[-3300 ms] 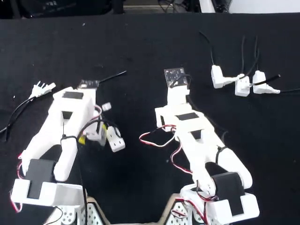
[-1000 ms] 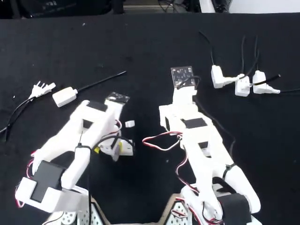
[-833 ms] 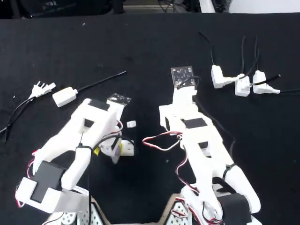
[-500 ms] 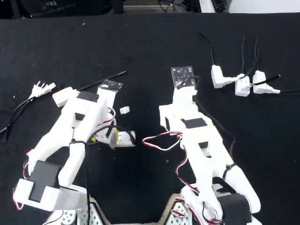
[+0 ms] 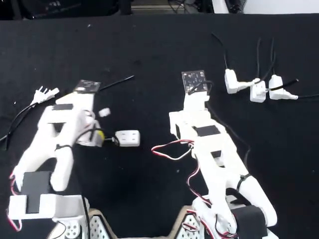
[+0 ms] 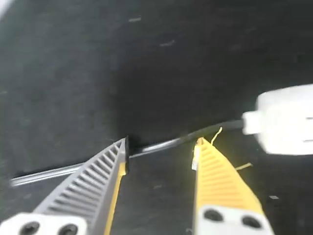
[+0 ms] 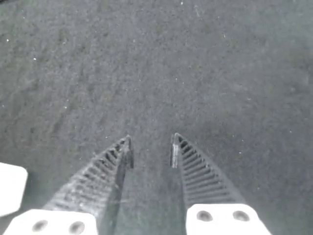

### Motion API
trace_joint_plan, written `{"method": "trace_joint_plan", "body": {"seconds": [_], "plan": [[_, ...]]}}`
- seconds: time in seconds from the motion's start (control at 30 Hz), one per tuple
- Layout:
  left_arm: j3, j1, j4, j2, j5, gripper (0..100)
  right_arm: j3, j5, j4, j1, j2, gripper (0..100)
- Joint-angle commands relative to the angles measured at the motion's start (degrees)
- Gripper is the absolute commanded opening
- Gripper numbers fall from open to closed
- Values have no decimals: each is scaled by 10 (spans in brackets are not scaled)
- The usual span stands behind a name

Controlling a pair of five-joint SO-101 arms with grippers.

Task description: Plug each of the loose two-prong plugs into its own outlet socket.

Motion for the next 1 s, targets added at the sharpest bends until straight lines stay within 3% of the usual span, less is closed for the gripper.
{"method": "trace_joint_plan", "body": {"seconds": [0.0,0.1,0.3,0.4,0.67,0.97], "plan": [[-31,-91,-7,-17,-56,224,-2,-1,-15,10,-22,123],[-58,-130,12,-21,-65,224,-2,-1,-16,10,-22,123],[-216,-159,192,-18,-87,224,10,-1,-40,9,-22,123],[-313,-201,228,-15,-93,224,11,-1,-40,9,-22,123],[-359,-265,51,0,-155,220,11,-1,-40,8,-22,123],[-415,-297,-92,161,-295,221,11,-1,-39,7,-22,123]]}}
